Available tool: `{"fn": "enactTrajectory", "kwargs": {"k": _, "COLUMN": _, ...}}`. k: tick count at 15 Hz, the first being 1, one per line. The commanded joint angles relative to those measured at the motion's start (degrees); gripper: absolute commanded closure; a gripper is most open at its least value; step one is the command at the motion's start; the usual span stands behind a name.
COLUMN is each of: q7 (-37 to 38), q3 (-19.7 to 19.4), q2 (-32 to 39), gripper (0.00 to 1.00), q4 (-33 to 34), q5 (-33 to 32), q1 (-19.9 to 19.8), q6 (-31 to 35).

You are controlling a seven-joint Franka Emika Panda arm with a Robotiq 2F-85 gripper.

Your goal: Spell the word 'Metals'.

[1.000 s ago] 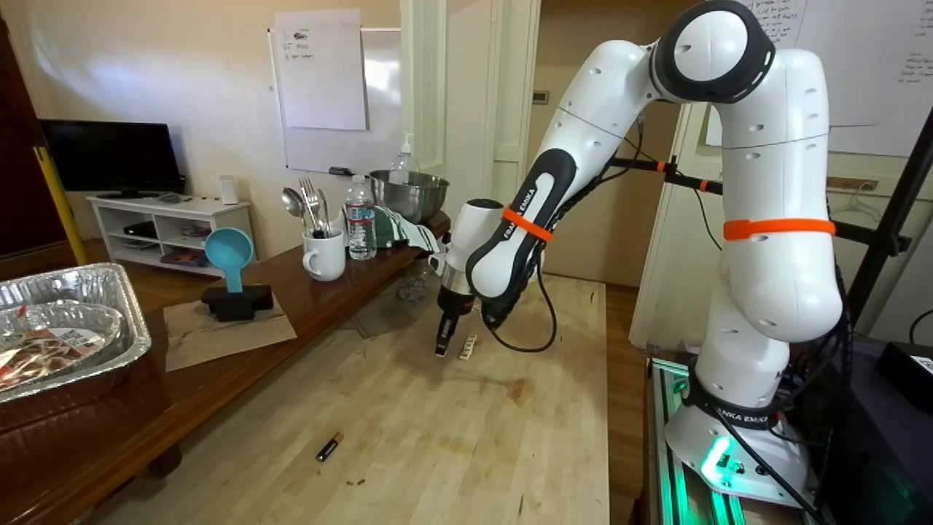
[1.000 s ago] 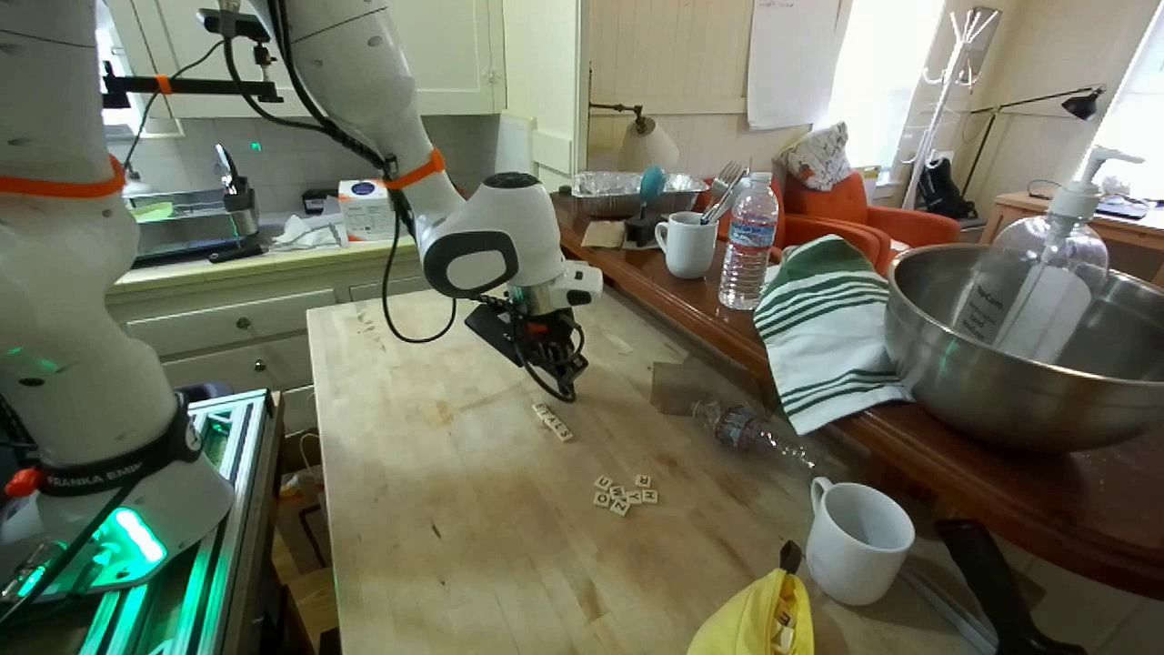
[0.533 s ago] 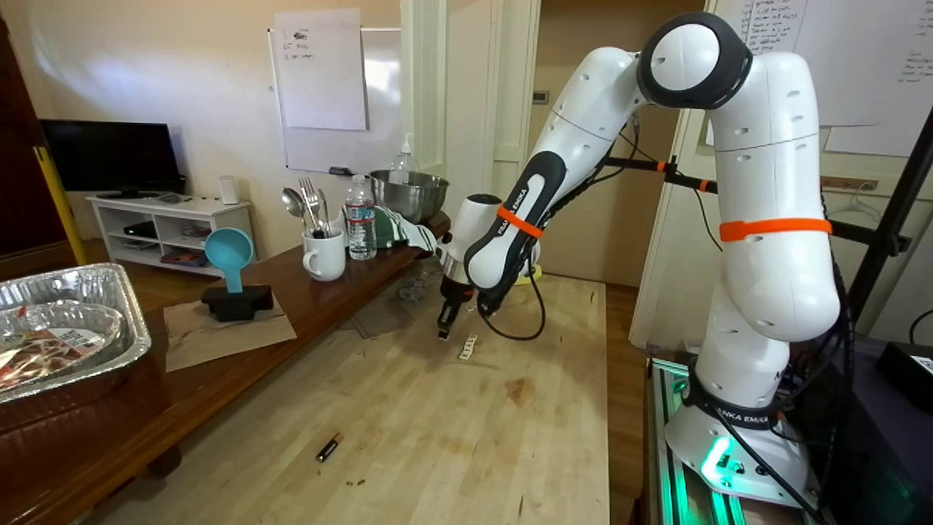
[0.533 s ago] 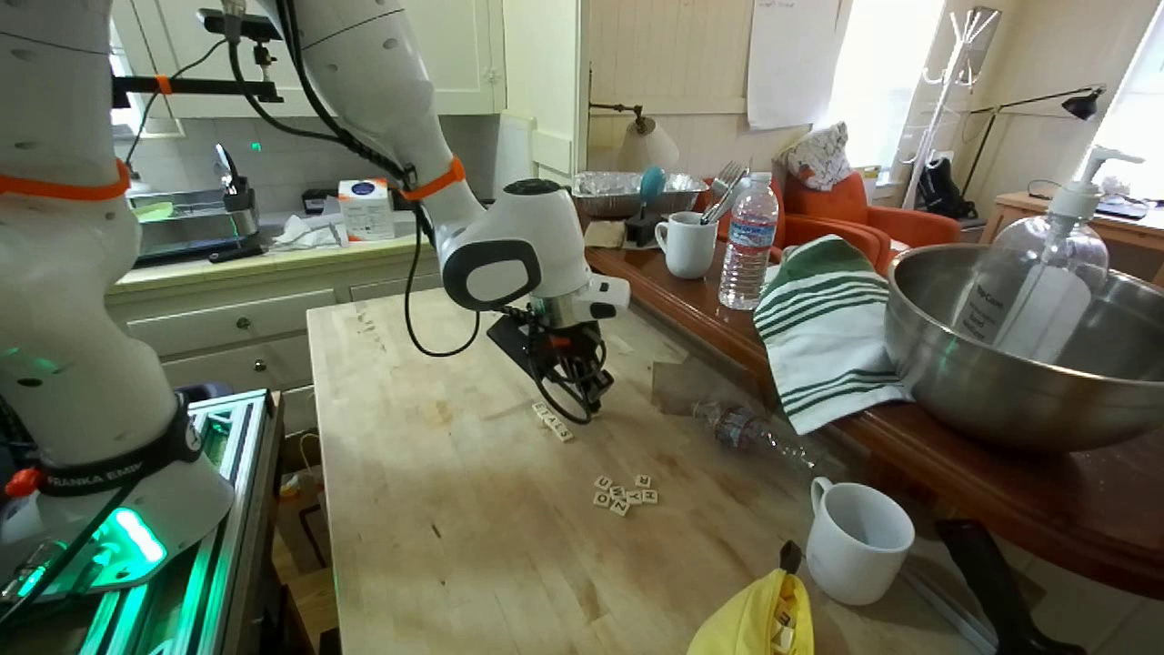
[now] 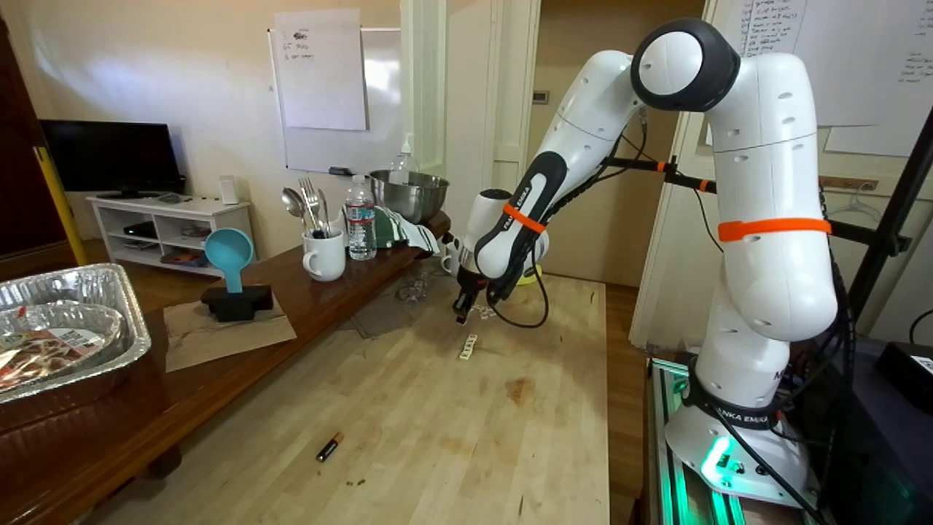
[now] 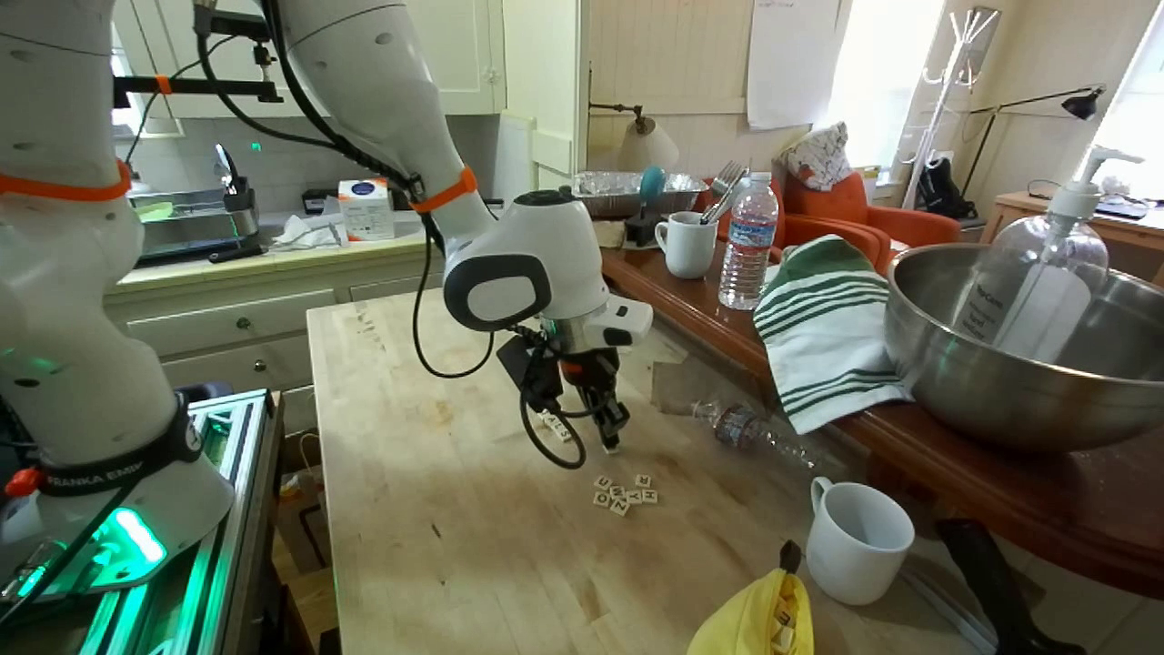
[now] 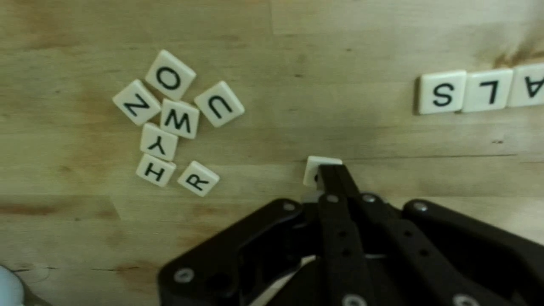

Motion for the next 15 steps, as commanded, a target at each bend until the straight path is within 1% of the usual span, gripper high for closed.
{"fn": "enactTrajectory", "kwargs": {"k": 1, "q7": 2.48, "q3": -1.32, "q2": 0.56, "gripper": 1.00, "q4": 0.48, "q5": -2.25, "q1": -0.81, "q6": -2.23}}
{"fn": "enactTrajectory", "kwargs": {"k": 6, "q7": 2.44, "q3": -1.56, "q2": -1.45, "gripper": 1.00, "q4": -0.11, "q5": -1.86, "q1": -1.63, "q6": -2.74}}
{"fn": "enactTrajectory", "kwargs": {"k": 15, "q7": 2.73, "q3": -1.75, "q2": -6.96, "gripper": 1.00, "q4": -1.66, "q5": -2.36, "q1": -1.64, "q6": -3.23}}
